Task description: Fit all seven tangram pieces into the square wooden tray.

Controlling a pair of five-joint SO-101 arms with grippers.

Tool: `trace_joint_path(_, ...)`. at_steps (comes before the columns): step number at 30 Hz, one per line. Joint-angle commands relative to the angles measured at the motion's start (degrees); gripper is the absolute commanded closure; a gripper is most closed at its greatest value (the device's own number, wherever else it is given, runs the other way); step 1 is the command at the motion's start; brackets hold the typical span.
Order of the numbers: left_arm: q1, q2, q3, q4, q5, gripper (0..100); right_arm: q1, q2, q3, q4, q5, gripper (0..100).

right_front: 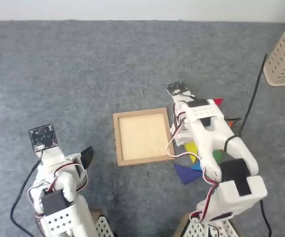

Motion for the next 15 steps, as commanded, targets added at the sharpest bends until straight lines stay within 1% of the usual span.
trace_joint_path(1, 0.1, -0.7, -0.7, -0.1, -0.1, 65, -0.6, -4.2, -0.3, -2.0, -0.3, 75.7)
trace_joint_path(6, 0.1, -0.7, -0.7, -0.1, -0.1, 65, -0.5, -0.5, -1.5, -2.5, 1.1, 75.3)
trace_joint_path(11, 0.1, -0.7, -0.7, -0.1, -0.1, 65, 1.0, 2.7, -3.8, -2.3, 1.2, 68.0)
trace_joint_path(15, 0.1, -0.7, -0.7, -0.1, -0.1, 65, 1.4, 3.9, -3.8, -2.4, 1.4, 70.3)
